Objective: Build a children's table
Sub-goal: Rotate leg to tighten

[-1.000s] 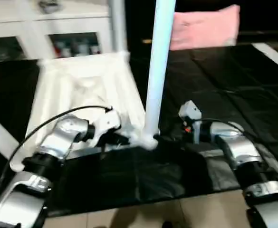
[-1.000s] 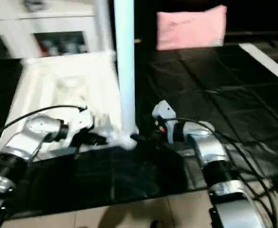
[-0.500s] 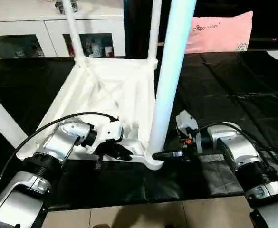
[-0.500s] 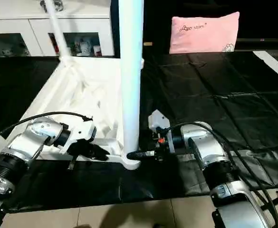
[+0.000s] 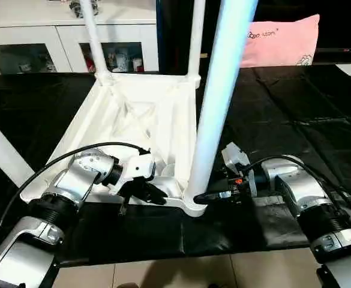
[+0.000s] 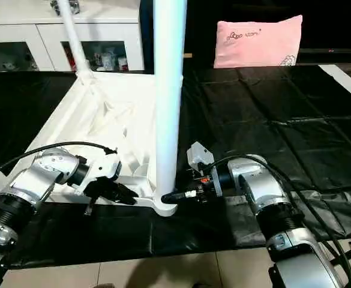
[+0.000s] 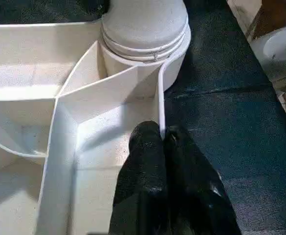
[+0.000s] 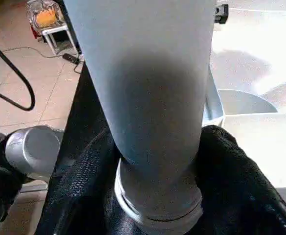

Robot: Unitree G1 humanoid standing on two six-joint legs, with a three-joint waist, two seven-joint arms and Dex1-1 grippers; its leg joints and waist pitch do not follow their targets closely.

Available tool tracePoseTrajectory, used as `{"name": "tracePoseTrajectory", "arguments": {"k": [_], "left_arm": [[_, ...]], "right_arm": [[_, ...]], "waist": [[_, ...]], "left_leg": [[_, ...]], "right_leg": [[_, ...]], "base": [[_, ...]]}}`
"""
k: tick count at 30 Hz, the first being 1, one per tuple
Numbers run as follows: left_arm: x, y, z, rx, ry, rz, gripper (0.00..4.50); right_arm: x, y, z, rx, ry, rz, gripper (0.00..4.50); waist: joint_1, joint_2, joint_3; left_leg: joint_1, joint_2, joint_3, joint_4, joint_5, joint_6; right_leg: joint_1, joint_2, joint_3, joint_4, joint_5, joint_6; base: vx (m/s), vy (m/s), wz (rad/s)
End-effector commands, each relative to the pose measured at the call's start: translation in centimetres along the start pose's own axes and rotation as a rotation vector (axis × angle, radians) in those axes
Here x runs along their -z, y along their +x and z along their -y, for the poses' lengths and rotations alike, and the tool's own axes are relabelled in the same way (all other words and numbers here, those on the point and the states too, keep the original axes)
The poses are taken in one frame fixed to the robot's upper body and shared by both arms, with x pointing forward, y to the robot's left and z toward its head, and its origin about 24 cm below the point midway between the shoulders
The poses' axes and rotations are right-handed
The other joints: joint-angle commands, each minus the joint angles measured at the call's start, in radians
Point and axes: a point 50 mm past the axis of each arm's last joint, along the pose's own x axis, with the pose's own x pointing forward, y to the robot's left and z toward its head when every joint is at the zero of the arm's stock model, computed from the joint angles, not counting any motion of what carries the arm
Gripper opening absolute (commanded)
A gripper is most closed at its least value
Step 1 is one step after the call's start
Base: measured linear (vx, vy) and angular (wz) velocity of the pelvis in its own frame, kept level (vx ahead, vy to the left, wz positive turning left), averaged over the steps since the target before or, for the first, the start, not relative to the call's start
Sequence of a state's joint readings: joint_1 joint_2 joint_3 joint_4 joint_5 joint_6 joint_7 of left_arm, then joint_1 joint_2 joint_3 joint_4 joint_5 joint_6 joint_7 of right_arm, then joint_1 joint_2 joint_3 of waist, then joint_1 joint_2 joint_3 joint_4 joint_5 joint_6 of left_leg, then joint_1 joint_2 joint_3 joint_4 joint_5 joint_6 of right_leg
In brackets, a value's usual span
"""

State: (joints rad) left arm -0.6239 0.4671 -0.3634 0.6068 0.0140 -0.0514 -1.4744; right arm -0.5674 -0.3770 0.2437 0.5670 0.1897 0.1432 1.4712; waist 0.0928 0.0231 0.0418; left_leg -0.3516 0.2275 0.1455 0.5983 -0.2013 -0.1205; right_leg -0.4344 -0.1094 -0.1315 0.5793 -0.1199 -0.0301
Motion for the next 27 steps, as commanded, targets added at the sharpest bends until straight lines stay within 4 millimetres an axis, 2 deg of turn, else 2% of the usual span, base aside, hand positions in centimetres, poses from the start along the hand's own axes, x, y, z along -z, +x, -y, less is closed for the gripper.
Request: {"name": "tracePoseTrajectory", "arguments": {"k": [1, 6, 7, 8, 9, 12, 13, 14, 15, 16, 17, 18, 19, 20, 21, 22, 23, 24, 25, 26, 27], "left_arm": [[-0.3, 0.5, 0.1, 0.050, 0.036, -0.037, 0.00], [-0.2, 0.6, -0.2, 0.005, 0.014, -0.038, 0.00], [-0.4, 0.7, -1.2, -0.106, -0.048, -0.008, 0.00], [-0.4, 0.7, -1.2, -0.106, -0.048, -0.008, 0.00], [-0.6, 0.8, -1.6, -0.158, -0.072, 0.007, 0.00], [-1.5, 1.2, -3.1, -0.317, -0.166, 0.065, 0.00], [-1.7, 1.3, -3.4, -0.351, -0.191, 0.078, 0.00], [-2.1, 1.6, -4.0, -0.424, -0.242, 0.089, 0.00], [-2.3, 1.7, -4.4, -0.465, -0.271, 0.091, 0.00], [-2.6, 2.0, -4.8, -0.509, -0.299, 0.107, 0.00], [-3.0, 2.3, -5.1, -0.535, -0.309, 0.124, 0.00], [-3.4, 2.6, -5.2, -0.555, -0.320, 0.139, 0.00], [-3.7, 2.9, -5.5, -0.579, -0.340, 0.156, 0.00], [-3.7, 2.9, -5.5, -0.579, -0.340, 0.156, 0.00], [-4.2, 3.2, -5.7, -0.602, -0.360, 0.174, 0.00], [-4.7, 3.5, -5.9, -0.621, -0.372, 0.189, 0.00], [-5.1, 3.9, -6.1, -0.639, -0.384, 0.200, 0.00], [-5.3, 4.0, -6.1, -0.641, -0.378, 0.195, 0.00], [-5.3, 4.1, -6.1, -0.644, -0.371, 0.185, 0.00], [-5.2, 4.1, -6.1, -0.651, -0.363, 0.169, 0.00], [-5.2, 4.1, -6.1, -0.657, -0.357, 0.158, 0.00]], "right_arm": [[0.0, 0.0, -0.4, -0.050, 0.013, -0.009, 2.11], [0.2, 0.1, -0.6, -0.034, 0.025, 0.008, 2.04], [0.6, 0.9, -0.4, 0.042, 0.056, 0.026, 2.04], [0.6, 0.9, -0.4, 0.042, 0.056, 0.026, 2.04], [0.8, 1.3, -0.2, 0.089, 0.073, 0.024, 2.04], [1.3, 2.9, 0.9, 0.290, 0.112, 0.032, 2.02], [1.4, 3.3, 1.1, 0.337, 0.123, 0.038, 2.02], [1.6, 4.1, 1.6, 0.404, 0.147, 0.031, 2.02], [1.7, 4.6, 1.8, 0.437, 0.160, 0.024, 1.99], [1.7, 5.3, 2.1, 0.479, 0.181, 0.019, 1.98], [1.6, 6.1, 2.5, 0.529, 0.212, 0.020, 1.98], [1.5, 6.6, 2.8, 0.568, 0.239, 0.019, 1.98], [1.5, 7.1, 3.1, 0.613, 0.274, 0.016, 1.97], [1.5, 7.1, 3.1, 0.613, 0.274, 0.016, 1.97], [1.4, 7.6, 3.3, 0.659, 0.307, 0.011, 1.97], [1.2, 8.2, 3.6, 0.690, 0.323, 0.009, 1.97], [0.8, 8.8, 3.7, 0.717, 0.329, 0.018, 1.97], [0.4, 9.2, 3.8, 0.725, 0.322, 0.033, 1.97], [0.2, 9.4, 3.9, 0.726, 0.319, 0.047, 1.97], [-0.1, 9.6, 3.9, 0.725, 0.321, 0.059, 1.97], [-0.2, 9.7, 3.9, 0.724, 0.324, 0.066, 2.31]], "waist": [[-0.004, -0.007, -0.073], [-0.004, -0.010, -0.072], [-0.004, -0.011, -0.071], [-0.003, -0.010, -0.068], [-0.004, -0.010, -0.068], [-0.013, -0.013, -0.063], [-0.027, -0.014, -0.059], [-0.034, -0.009, -0.058], [-0.050, -0.013, -0.058], [-0.065, -0.014, -0.056], [-0.079, -0.007, -0.057], [-0.079, -0.007, -0.057], [-0.109, 0.014, -0.053], [-0.118, 0.019, -0.051], [-0.124, 0.020, -0.053], [-0.116, 0.042, -0.041], [-0.109, 0.041, -0.039], [-0.112, 0.010, -0.019], [-0.121, -0.021, -0.016], [-0.137, -0.029, -0.010], [-0.171, -0.026, -0.026]], "left_leg": [[-0.009, -0.007, 0.029, -0.068, -0.163, 0.074], [-0.008, -0.007, 0.029, -0.069, -0.163, 0.075], [-0.008, -0.008, 0.029, -0.069, -0.166, 0.076], [-0.005, -0.009, 0.030, -0.069, -0.173, 0.069], [-0.002, -0.010, 0.030, -0.069, -0.186, 0.066], [-0.003, -0.018, 0.030, -0.068, -0.213, 0.043], [-0.003, -0.028, 0.027, -0.064, -0.235, 0.023], [-0.005, -0.029, 0.024, -0.064, -0.246, 0.016], [-0.008, -0.035, 0.023, -0.057, -0.265, 0.017], [-0.005, -0.040, 0.022, -0.050, -0.293, 0.027], [-0.002, -0.042, 0.020, -0.045, -0.314, 0.038], [-0.002, -0.042, 0.020, -0.045, -0.314, 0.038], [0.007, -0.028, 0.008, -0.052, -0.389, 0.049], [0.007, -0.018, 0.001, -0.057, -0.423, 0.052], [0.005, -0.004, -0.009, -0.069, -0.460, 0.054], [-0.010, 0.073, -0.043, -0.142, -0.663, 0.057], [-0.005, 0.089, -0.046, -0.159, -0.708, 0.048], [0.017, 0.061, -0.021, -0.160, -0.773, 0.030], [0.115, -0.046, 0.021, -0.026, -0.638, 0.020], [0.143, -0.080, 0.035, 0.042, -0.552, 0.027], [0.073, -0.074, 0.027, 0.069, -0.468, 0.050]], "right_leg": [[0.082, -0.022, 0.042, -0.059, -0.349, -0.152], [0.080, -0.021, 0.046, -0.058, -0.355, -0.150], [0.080, -0.020, 0.046, -0.059, -0.362, -0.148], [0.077, -0.021, 0.045, -0.064, -0.385, -0.142], [0.076, -0.021, 0.044, -0.067, -0.408, -0.135], [0.076, -0.022, 0.038, -0.081, -0.513, -0.084], [0.072, -0.021, 0.024, -0.097, -0.611, -0.037], [0.074, -0.021, 0.018, -0.098, -0.631, -0.023], [0.074, -0.017, 0.005, -0.111, -0.665, 0.012], [0.068, -0.013, -0.009, -0.126, -0.695, 0.034], [0.069, -0.013, -0.023, -0.137, -0.705, 0.044], [0.069, -0.013, -0.023, -0.137, -0.705, 0.044], [0.079, -0.011, -0.059, -0.159, -0.685, 0.048], [0.088, -0.013, -0.068, -0.162, -0.661, 0.049], [0.103, -0.015, -0.071, -0.152, -0.619, 0.044], [0.142, -0.017, -0.026, -0.029, -0.400, -0.012], [0.137, -0.024, 0.003, 0.007, -0.309, -0.046], [0.111, -0.011, 0.014, -0.016, -0.396, -0.049], [0.003, -0.005, -0.055, -0.183, -0.815, 0.044], [-0.037, -0.002, -0.111, -0.234, -0.966, 0.099], [0.028, 0.018, -0.200, -0.258, -0.999, 0.244]], "base": [[0.000, 0.000, 0.00], [0.000, 0.000, 0.00], [0.000, 0.000, 0.00], [0.000, 0.000, 0.00], [0.000, 0.000, 0.00], [0.000, 0.000, 0.00], [0.000, 0.000, 0.00], [0.000, 0.000, 0.00], [0.000, 0.000, 0.00], [0.000, 0.000, 0.00], [0.000, 0.000, 0.00], [0.000, 0.000, 0.00], [0.000, 0.000, 0.00], [0.000, 0.000, 0.00], [0.000, 0.000, 0.00], [0.000, 0.000, 0.00], [0.000, 0.000, 0.00], [0.040, -0.054, 0.08], [0.040, -0.054, 0.08], [0.000, 0.000, 0.00], [0.036, 0.009, -0.25]]}}
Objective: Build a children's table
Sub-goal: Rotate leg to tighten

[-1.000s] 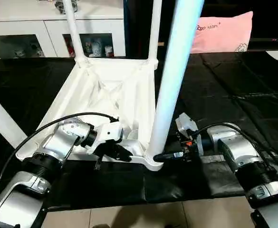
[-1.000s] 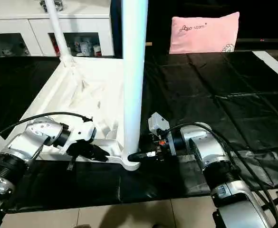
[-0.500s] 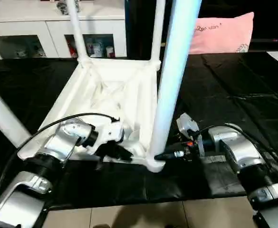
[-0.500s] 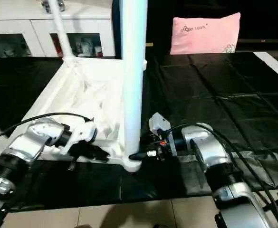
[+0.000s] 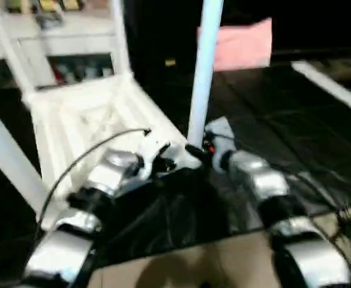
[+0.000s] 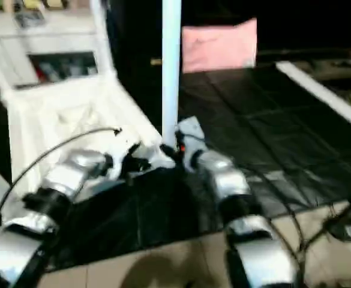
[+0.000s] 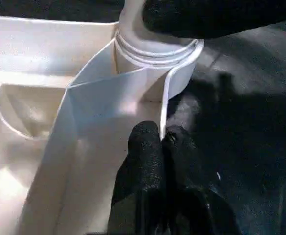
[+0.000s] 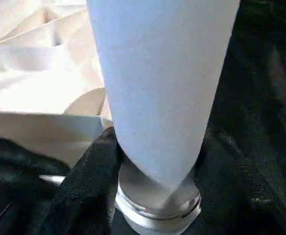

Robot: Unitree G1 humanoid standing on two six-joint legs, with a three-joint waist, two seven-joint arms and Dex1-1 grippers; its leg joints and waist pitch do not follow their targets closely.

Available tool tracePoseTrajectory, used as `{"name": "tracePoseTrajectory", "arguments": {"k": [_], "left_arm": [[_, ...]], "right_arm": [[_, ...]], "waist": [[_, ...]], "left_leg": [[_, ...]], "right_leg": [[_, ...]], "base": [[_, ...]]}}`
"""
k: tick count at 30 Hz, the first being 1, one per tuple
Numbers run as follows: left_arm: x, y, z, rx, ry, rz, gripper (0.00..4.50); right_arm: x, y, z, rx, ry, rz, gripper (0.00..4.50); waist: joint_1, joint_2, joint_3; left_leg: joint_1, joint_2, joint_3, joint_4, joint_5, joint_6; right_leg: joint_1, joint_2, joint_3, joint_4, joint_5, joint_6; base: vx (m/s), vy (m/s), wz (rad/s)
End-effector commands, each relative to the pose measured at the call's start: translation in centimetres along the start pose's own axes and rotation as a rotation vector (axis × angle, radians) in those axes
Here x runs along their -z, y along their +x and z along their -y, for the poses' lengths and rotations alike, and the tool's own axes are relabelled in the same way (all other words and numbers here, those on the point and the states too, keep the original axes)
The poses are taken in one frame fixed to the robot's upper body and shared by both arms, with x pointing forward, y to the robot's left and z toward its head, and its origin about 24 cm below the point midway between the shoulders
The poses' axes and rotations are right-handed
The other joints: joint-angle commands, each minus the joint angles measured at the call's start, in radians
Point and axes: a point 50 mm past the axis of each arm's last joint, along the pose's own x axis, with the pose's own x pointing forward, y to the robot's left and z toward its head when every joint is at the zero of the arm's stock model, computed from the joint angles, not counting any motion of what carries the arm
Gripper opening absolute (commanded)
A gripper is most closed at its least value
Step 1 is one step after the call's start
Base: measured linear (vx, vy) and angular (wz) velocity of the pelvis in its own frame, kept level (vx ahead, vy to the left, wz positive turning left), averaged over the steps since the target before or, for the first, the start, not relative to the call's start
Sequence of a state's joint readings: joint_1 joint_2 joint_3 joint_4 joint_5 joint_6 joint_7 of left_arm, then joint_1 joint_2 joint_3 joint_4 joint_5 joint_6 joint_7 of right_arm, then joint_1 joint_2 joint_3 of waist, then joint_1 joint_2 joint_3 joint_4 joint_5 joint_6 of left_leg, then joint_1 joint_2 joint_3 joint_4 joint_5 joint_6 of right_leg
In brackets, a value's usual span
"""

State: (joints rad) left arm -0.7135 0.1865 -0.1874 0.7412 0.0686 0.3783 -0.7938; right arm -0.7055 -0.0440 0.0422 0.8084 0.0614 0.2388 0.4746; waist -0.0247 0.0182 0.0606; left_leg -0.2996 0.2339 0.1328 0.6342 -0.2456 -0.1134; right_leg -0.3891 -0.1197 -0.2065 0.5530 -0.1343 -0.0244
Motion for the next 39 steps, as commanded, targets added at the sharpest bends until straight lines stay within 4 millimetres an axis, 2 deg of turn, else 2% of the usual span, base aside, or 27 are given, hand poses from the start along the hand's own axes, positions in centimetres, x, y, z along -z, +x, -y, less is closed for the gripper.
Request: {"name": "tracePoseTrajectory", "arguments": {"k": [1, 2, 3, 4, 5, 6, 7, 8, 9, 10, 11, 12, 13, 14, 15, 17, 18, 19, 21, 22, 23, 25, 27, 31, 34, 38, 39], "left_arm": [[-4.4, 0.6, 0.8, -0.017, 0.074, 0.130, 0.00], [-4.2, 0.5, 0.7, -0.021, 0.072, 0.127, 0.00], [-4.1, 0.4, 0.6, -0.022, 0.074, 0.125, 0.00], [-3.8, 0.2, 0.4, -0.023, 0.078, 0.116, 0.00], [-3.7, 0.1, 0.3, -0.025, 0.079, 0.112, 0.00], [-3.5, 0.0, 0.2, -0.024, 0.084, 0.110, 0.00], [-3.2, -0.3, 0.1, -0.019, 0.098, 0.104, 0.00], [-3.2, -0.3, 0.1, -0.019, 0.098, 0.104, 0.00], [-2.8, -0.6, -0.1, -0.006, 0.117, 0.095, 0.00], [-2.6, -0.7, -0.1, 0.005, 0.130, 0.093, 0.00], [-2.4, -0.9, -0.2, 0.013, 0.136, 0.086, 0.00], [-2.3, -1.0, -0.2, 0.019, 0.144, 0.083, 0.00], [-1.9, -1.4, -0.4, 0.048, 0.174, 0.070, 0.00], [-1.7, -1.6, -0.5, 0.061, 0.188, 0.062, 0.00], [-1.6, -1.7, -0.5, 0.066, 0.193, 0.059, 0.00], [-1.4, -2.0, -0.6, 0.091, 0.227, 0.055, 0.00], [-1.2, -2.3, -0.7, 0.106, 0.231, 0.044, 0.00], [-1.0, -2.4, -0.8, 0.113, 0.232, 0.039, 0.00], [-0.8, -2.7, -0.9, 0.135, 0.251, 0.034, 0.00], [-0.5, -3.3, -1.0, 0.189, 0.300, 0.040, 0.00], [-0.4, -3.6, -1.0, 0.218, 0.307, 0.045, 0.00], [0.0, -4.1, -1.0, 0.285, 0.344, 0.037, 0.00], [0.5, -4.6, -0.9, 0.364, 0.365, 0.023, 0.00], [0.7, -5.0, -0.9, 0.411, 0.379, 0.011, 0.00], [1.0, -5.4, -0.6, 0.496, 0.404, -0.016, 0.00], [1.2, -5.5, 0.2, 0.592, 0.469, -0.049, 0.00], [1.2, -5.5, 0.2, 0.593, 0.469, -0.049, 0.00]], "right_arm": [[1.7, 1.5, -4.2, -0.168, 0.049, -0.072, 2.52], [1.7, 1.6, -4.2, -0.167, 0.051, -0.067, 2.69], [1.6, 1.5, -4.0, -0.166, 0.050, -0.064, 2.69], [1.5, 1.3, -3.6, -0.160, 0.048, -0.054, 2.80], [1.5, 1.2, -3.4, -0.153, 0.047, -0.052, 2.80], [1.5, 1.1, -3.2, -0.154, 0.046, -0.046, 2.94], [1.5, 0.7, -2.6, -0.155, 0.044, -0.034, 3.13], [1.5, 0.7, -2.6, -0.155, 0.044, -0.034, 3.15], [1.5, 0.2, -1.8, -0.166, 0.030, -0.023, 3.15], [1.5, -0.2, -1.5, -0.177, 0.022, -0.017, 3.21], [1.5, -0.4, -1.2, -0.184, 0.015, -0.012, 3.54], [1.4, -0.7, -1.0, -0.192, 0.010, -0.007, 3.54], [1.2, -1.5, -0.3, -0.235, -0.016, 0.011, 3.59], [1.1, -1.9, -0.1, -0.256, -0.031, 0.018, 3.62], [1.1, -2.1, 0.0, -0.264, -0.037, 0.020, 3.72], [0.9, -2.6, 0.2, -0.304, -0.060, 0.030, 3.98], [0.7, -3.1, 0.4, -0.330, -0.073, 0.034, 4.03], [0.6, -3.3, 0.5, -0.342, -0.080, 0.036, 4.17], [0.4, -3.6, 0.7, -0.369, -0.096, 0.040, 4.30], [0.1, -4.5, 1.3, -0.410, -0.129, 0.038, 4.47], [-0.1, -4.8, 1.6, -0.419, -0.142, 0.032, 4.47], [-0.2, -5.3, 2.2, -0.431, -0.178, 0.016, 4.50], [-0.4, -5.9, 2.6, -0.464, -0.217, 0.001, 4.50], [-0.6, -6.3, 2.7, -0.492, -0.255, -0.009, 4.50], [-0.8, -7.2, 2.3, -0.616, -0.295, -0.019, 4.50], [-0.7, -7.5, 1.6, -0.734, -0.328, -0.020, 4.50], [-0.7, -7.5, 1.6, -0.735, -0.328, -0.020, 4.33]], "waist": [[-0.042, 0.046, -0.060], [-0.006, 0.061, -0.063], [-0.007, 0.058, -0.066], [0.003, -0.008, -0.052], [0.015, -0.008, -0.057], [0.022, -0.012, -0.077], [0.034, 0.001, -0.094], [0.032, 0.001, -0.104], [0.031, 0.002, -0.095], [0.031, 0.003, -0.098], [0.034, 0.004, -0.099], [0.034, 0.004, -0.099], [0.037, 0.002, -0.099], [0.040, 0.000, -0.094], [0.040, 0.000, -0.093], [0.044, 0.001, -0.090], [0.044, 0.001, -0.089], [0.044, 0.004, -0.088], [0.048, 0.006, -0.086], [0.050, 0.006, -0.087], [0.055, 0.002, -0.089], [0.064, 0.003, -0.091], [0.070, 0.002, -0.090], [0.088, 0.002, -0.090], [0.097, 0.000, -0.090], [0.107, -0.001, -0.090], [0.107, -0.001, -0.090]], "left_leg": [[0.027, -0.050, 0.028, -0.001, -0.435, 0.045], [-0.123, 0.038, -0.056, -0.123, -0.546, 0.029], [-0.072, 0.059, -0.060, -0.159, -0.556, 0.052], [-0.030, -0.054, -0.018, -0.084, -0.433, -0.009], [-0.031, -0.068, -0.001, -0.063, -0.337, -0.005], [-0.084, -0.053, -0.013, -0.077, -0.170, 0.017], [-0.075, -0.039, -0.011, -0.084, -0.012, 0.031], [-0.075, -0.038, -0.011, -0.078, 0.085, 0.050], [-0.079, -0.044, -0.005, -0.077, 0.155, 0.085], [-0.076, -0.041, -0.004, -0.076, 0.174, 0.115], [-0.074, -0.040, -0.001, -0.074, 0.173, 0.144], [-0.074, -0.040, -0.001, -0.074, 0.173, 0.144], [-0.077, -0.038, 0.000, -0.073, 0.163, 0.178], [-0.074, -0.035, 0.003, -0.076, 0.115, 0.185], [-0.076, -0.034, 0.005, -0.077, 0.090, 0.182], [-0.075, -0.029, 0.006, -0.084, 0.024, 0.154], [-0.075, -0.028, 0.007, -0.085, 0.010, 0.142], [-0.075, -0.026, 0.009, -0.089, -0.023, 0.112], [-0.071, -0.023, 0.012, -0.091, -0.043, 0.094], [-0.071, -0.023, 0.013, -0.091, -0.046, 0.091], [-0.072, -0.022, 0.015, -0.091, -0.039, 0.090], [-0.068, -0.021, 0.016, -0.089, 0.003, 0.097], [-0.065, -0.019, 0.019, -0.089, 0.013, 0.102], [-0.060, -0.016, 0.023, -0.090, 0.010, 0.099], [-0.060, -0.016, 0.025, -0.089, 0.002, 0.103], [-0.061, -0.014, 0.027, -0.091, -0.002, 0.108], [-0.061, -0.014, 0.027, -0.091, -0.002, 0.108]], "right_leg": [[0.025, -0.006, -0.122, -0.204, -0.858, 0.212], [0.165, -0.045, 0.045, 0.091, -0.335, 0.052], [0.120, -0.038, 0.091, 0.076, -0.216, 0.020], [0.047, -0.056, 0.074, -0.062, -0.705, 0.020], [0.032, -0.062, 0.083, -0.077, -0.804, 0.023], [0.072, -0.068, 0.101, -0.048, -0.736, 0.009], [0.063, -0.051, 0.110, -0.028, -0.475, -0.063], [0.064, -0.038, 0.110, -0.003, -0.292, -0.114], [0.058, -0.017, 0.107, 0.009, -0.094, -0.195], [0.062, -0.016, 0.106, 0.018, -0.011, -0.248], [0.062, -0.015, 0.105, 0.017, 0.016, -0.273], [0.062, -0.015, 0.105, 0.017, 0.016, -0.273], [0.064, -0.017, 0.105, 0.018, 0.014, -0.288], [0.063, -0.017, 0.105, 0.010, -0.036, -0.282], [0.063, -0.018, 0.106, 0.009, -0.065, -0.278], [0.063, -0.021, 0.105, -0.001, -0.154, -0.256], [0.063, -0.022, 0.107, -0.001, -0.170, -0.249], [0.062, -0.021, 0.108, -0.003, -0.196, -0.236], [0.058, -0.021, 0.109, -0.006, -0.206, -0.233], [0.058, -0.020, 0.109, -0.006, -0.205, -0.234], [0.060, -0.020, 0.111, -0.003, -0.189, -0.232], [0.056, -0.020, 0.114, 0.004, -0.132, -0.245], [0.052, -0.018, 0.115, 0.006, -0.117, -0.255], [0.049, -0.019, 0.118, 0.010, -0.112, -0.264], [0.052, -0.017, 0.121, 0.010, -0.110, -0.260], [0.048, -0.019, 0.126, 0.012, -0.117, -0.261], [0.048, -0.019, 0.126, 0.012, -0.117, -0.261]], "base": [[0.036, 0.009, -0.25], [0.088, 0.127, -0.45], [0.103, 0.057, -0.21], [0.103, 0.057, -0.21], [0.072, -0.023, 0.04], [0.052, -0.010, -0.05], [0.052, -0.010, -0.05], [0.052, -0.027, 0.01], [0.000, 0.000, 0.00], [0.000, 0.000, 0.00], [0.000, 0.000, 0.00], [0.000, 0.000, 0.00], [0.000, 0.000, 0.00], [0.000, 0.000, 0.00], [0.000, 0.000, 0.00], [0.000, 0.000, 0.00], [0.000, 0.000, 0.00], [0.000, 0.000, 0.00], [0.000, 0.000, 0.00], [0.000, 0.000, 0.00], [0.000, 0.000, 0.00], [0.000, 0.000, 0.00], [0.000, 0.000, 0.00], [0.000, 0.000, 0.00], [0.000, 0.000, 0.00], [0.000, 0.000, 0.00], [0.000, 0.000, 0.00]]}}
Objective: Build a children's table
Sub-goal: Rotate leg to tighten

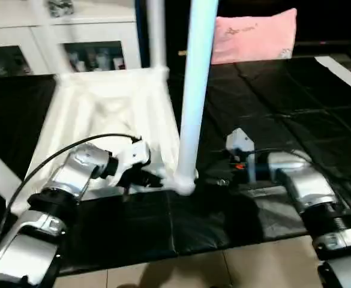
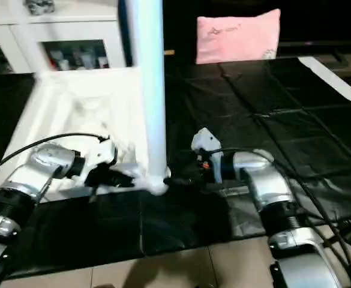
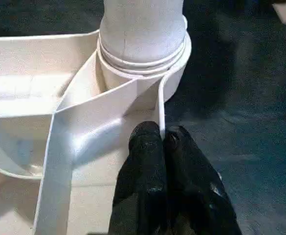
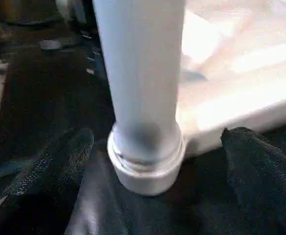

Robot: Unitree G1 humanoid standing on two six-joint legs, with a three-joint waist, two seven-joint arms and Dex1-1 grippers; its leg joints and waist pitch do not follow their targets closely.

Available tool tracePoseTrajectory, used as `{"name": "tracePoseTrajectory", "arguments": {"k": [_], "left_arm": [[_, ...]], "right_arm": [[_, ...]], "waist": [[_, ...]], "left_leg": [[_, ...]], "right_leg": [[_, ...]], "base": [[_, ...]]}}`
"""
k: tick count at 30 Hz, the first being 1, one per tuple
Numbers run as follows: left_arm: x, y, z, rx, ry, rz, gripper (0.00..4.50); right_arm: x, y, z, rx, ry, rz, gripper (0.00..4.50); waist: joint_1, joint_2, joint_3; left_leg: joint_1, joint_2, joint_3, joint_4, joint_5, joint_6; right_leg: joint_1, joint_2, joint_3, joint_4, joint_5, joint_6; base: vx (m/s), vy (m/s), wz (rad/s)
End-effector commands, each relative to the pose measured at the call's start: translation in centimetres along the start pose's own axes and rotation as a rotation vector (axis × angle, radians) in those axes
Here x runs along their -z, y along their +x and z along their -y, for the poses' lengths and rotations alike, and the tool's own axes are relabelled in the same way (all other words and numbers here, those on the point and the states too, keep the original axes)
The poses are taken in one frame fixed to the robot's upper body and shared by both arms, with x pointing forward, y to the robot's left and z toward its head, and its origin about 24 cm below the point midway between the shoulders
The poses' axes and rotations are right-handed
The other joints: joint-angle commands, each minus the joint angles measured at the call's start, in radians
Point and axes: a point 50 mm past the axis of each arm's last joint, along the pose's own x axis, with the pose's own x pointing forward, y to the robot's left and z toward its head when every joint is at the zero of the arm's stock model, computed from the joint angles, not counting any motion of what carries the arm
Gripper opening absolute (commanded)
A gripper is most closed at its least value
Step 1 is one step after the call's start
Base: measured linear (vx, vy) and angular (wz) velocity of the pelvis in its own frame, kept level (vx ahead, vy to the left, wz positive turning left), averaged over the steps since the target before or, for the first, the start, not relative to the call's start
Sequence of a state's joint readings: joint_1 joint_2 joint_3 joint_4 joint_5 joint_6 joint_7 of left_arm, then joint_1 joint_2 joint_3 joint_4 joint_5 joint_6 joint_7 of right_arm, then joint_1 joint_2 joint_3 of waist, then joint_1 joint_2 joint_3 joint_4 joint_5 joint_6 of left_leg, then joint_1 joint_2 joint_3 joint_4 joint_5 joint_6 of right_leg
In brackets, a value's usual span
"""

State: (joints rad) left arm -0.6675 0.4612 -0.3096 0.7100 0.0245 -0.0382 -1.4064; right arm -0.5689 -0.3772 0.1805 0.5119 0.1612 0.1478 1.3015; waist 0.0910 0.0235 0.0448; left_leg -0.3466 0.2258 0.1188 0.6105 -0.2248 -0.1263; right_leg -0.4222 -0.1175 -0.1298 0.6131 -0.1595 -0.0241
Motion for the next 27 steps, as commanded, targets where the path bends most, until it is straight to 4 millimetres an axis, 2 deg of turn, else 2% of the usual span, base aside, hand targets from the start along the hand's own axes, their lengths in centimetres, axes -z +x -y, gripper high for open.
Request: {"name": "tracePoseTrajectory", "arguments": {"k": [1, 2, 5, 7, 8, 10, 20, 22, 27], "left_arm": [[-0.9, 1.0, 0.7, 0.111, 0.083, -0.010, 0.00], [-0.9, 1.1, 0.7, 0.117, 0.087, -0.011, 0.00], [-1.1, 1.3, 0.9, 0.139, 0.104, -0.011, 0.00], [-1.1, 1.4, 1.0, 0.149, 0.111, -0.012, 0.00], [-1.1, 1.4, 1.1, 0.156, 0.113, -0.014, 0.00], [-1.2, 1.4, 1.2, 0.167, 0.123, -0.019, 0.00], [-1.2, 1.7, 1.5, 0.196, 0.141, -0.028, 0.00], [-1.2, 1.8, 1.6, 0.202, 0.143, -0.029, 0.00], [-1.2, 1.9, 1.7, 0.208, 0.141, -0.032, 0.00]], "right_arm": [[0.0, 0.2, -0.3, -0.042, -0.023, -0.008, 4.33], [0.1, 0.3, -0.3, -0.045, -0.023, -0.014, 4.19], [0.2, 0.8, -0.4, -0.083, -0.010, -0.016, 3.98], [0.2, 0.9, -0.6, -0.105, -0.005, -0.016, 3.85], [0.2, 1.0, -0.6, -0.115, -0.002, -0.016, 3.61], [0.3, 1.0, -0.8, -0.138, 0.007, -0.014, 3.53], [0.6, 1.5, -1.1, -0.189, 0.029, -0.012, 2.78], [0.7, 1.6, -1.1, -0.197, 0.036, -0.015, 2.47], [0.8, 1.7, -1.2, -0.208, 0.047, -0.014, 2.22]], "waist": [[-0.006, -0.006, -0.073], [-0.005, -0.006, -0.073], [-0.006, -0.007, -0.073], [-0.006, -0.007, -0.074], [-0.006, -0.007, -0.074], [-0.005, -0.007, -0.075], [-0.005, -0.007, -0.074], [-0.005, -0.008, -0.074], [-0.005, -0.005, -0.074]], "left_leg": [[-0.011, -0.006, 0.042, -0.068, -0.034, 0.108], [-0.009, -0.005, 0.042, -0.070, -0.040, 0.100], [-0.011, -0.006, 0.042, -0.071, -0.047, 0.089], [-0.014, -0.008, 0.042, -0.070, -0.035, 0.090], [-0.014, -0.007, 0.041, -0.069, -0.028, 0.093], [-0.015, -0.008, 0.042, -0.068, -0.021, 0.097], [-0.015, -0.007, 0.042, -0.069, -0.028, 0.089], [-0.015, -0.007, 0.042, -0.070, -0.033, 0.088], [-0.014, -0.007, 0.042, -0.070, -0.037, 0.084]], "right_leg": [[0.079, -0.021, 0.052, -0.050, -0.111, -0.258], [0.078, -0.020, 0.054, -0.051, -0.116, -0.258], [0.079, -0.019, 0.057, -0.050, -0.119, -0.257], [0.081, -0.017, 0.057, -0.048, -0.104, -0.254], [0.081, -0.018, 0.057, -0.047, -0.095, -0.256], [0.082, -0.017, 0.057, -0.047, -0.091, -0.256], [0.081, -0.017, 0.056, -0.049, -0.110, -0.253], [0.081, -0.017, 0.057, -0.050, -0.117, -0.249], [0.081, -0.017, 0.057, -0.050, -0.121, -0.246]], "base": [[0.000, 0.000, 0.00], [0.000, 0.000, 0.00], [0.000, 0.000, 0.00], [0.000, 0.000, 0.00], [0.000, 0.000, 0.00], [0.000, 0.000, 0.00], [0.000, 0.000, 0.00], [0.000, 0.000, 0.00], [0.000, 0.000, 0.00]]}}
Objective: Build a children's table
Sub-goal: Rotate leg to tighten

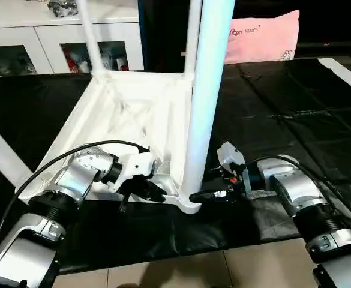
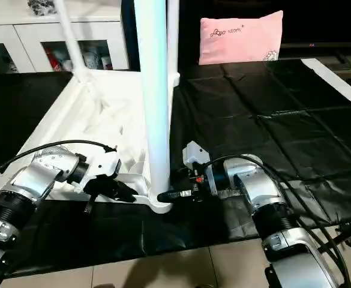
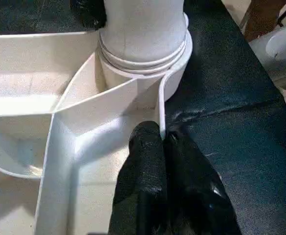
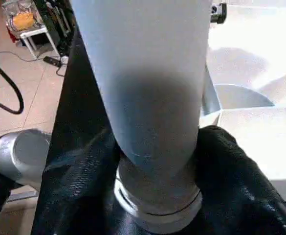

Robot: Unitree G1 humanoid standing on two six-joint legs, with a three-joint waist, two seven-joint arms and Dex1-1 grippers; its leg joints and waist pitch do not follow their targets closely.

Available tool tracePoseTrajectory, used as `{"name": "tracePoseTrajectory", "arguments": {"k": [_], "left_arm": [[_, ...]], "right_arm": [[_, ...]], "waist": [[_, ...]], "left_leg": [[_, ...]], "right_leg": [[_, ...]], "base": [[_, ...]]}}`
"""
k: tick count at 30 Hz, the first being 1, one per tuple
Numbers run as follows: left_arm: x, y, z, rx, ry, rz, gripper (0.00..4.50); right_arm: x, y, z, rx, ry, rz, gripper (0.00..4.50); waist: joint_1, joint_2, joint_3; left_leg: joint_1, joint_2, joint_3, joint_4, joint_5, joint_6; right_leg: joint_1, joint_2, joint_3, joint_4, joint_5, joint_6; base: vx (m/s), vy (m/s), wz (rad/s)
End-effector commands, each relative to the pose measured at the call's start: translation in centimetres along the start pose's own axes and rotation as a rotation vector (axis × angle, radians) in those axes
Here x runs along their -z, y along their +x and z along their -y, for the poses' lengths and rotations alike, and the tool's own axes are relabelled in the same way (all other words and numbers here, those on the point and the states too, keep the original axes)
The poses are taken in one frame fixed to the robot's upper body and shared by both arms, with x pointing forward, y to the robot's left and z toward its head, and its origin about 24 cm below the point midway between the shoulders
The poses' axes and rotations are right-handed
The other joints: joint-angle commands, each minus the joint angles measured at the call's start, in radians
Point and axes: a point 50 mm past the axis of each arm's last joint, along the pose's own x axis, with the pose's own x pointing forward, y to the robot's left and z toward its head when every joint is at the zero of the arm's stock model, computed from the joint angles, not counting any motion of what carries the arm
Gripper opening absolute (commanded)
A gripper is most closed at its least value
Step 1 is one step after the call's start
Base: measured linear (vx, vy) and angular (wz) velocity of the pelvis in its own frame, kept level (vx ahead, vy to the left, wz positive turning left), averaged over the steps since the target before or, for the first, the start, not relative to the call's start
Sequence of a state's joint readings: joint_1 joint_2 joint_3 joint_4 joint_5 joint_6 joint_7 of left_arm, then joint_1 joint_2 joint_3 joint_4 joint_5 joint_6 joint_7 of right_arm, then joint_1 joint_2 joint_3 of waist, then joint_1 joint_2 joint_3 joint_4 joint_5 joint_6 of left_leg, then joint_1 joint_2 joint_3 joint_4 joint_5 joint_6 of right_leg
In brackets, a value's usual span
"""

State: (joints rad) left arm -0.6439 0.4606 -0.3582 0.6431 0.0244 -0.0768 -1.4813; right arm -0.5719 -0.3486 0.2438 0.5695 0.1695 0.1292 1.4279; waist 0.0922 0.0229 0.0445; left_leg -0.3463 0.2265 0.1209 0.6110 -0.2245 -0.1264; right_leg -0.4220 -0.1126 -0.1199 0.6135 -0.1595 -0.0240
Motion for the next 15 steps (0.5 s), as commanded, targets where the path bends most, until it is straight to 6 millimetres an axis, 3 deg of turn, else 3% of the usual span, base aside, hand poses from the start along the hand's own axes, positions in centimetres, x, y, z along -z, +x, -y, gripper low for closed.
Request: {"name": "tracePoseTrajectory", "arguments": {"k": [1, 8, 12, 15], "left_arm": [[-0.7, 1.0, 0.5, 0.087, 0.053, -0.019, 0.00], [-0.4, 1.0, 0.4, 0.074, 0.038, -0.024, 0.00], [-0.1, 1.2, -0.1, -0.021, -0.021, -0.012, 0.00], [-0.3, 1.4, -0.7, -0.099, -0.059, 0.010, 0.00]], "right_arm": [[-0.2, 0.1, 0.0, -0.024, 0.010, 0.004, 2.10], [0.2, 0.1, -0.4, -0.051, 0.032, 0.002, 2.01], [0.8, 0.3, -0.7, -0.022, 0.059, 0.013, 2.01], [1.0, 0.8, -0.3, 0.055, 0.088, 0.025, 2.01]], "waist": [[-0.006, -0.005, -0.074], [-0.007, -0.004, -0.074], [-0.005, -0.005, -0.074], [-0.007, -0.007, -0.063]], "left_leg": [[-0.015, -0.008, 0.039, -0.071, -0.035, 0.084], [-0.014, -0.008, 0.039, -0.070, -0.035, 0.085], [-0.013, -0.008, 0.040, -0.071, -0.036, 0.085], [-0.012, -0.009, 0.041, -0.079, -0.107, 0.061]], "right_leg": [[0.081, -0.022, 0.047, -0.050, -0.115, -0.248], [0.082, -0.020, 0.047, -0.050, -0.105, -0.251], [0.081, -0.021, 0.047, -0.050, -0.113, -0.250], [0.082, -0.022, 0.046, -0.065, -0.230, -0.217]], "base": [[0.000, 0.000, 0.00], [0.000, 0.000, 0.00], [0.000, 0.000, 0.00], [0.000, 0.000, 0.00]]}}
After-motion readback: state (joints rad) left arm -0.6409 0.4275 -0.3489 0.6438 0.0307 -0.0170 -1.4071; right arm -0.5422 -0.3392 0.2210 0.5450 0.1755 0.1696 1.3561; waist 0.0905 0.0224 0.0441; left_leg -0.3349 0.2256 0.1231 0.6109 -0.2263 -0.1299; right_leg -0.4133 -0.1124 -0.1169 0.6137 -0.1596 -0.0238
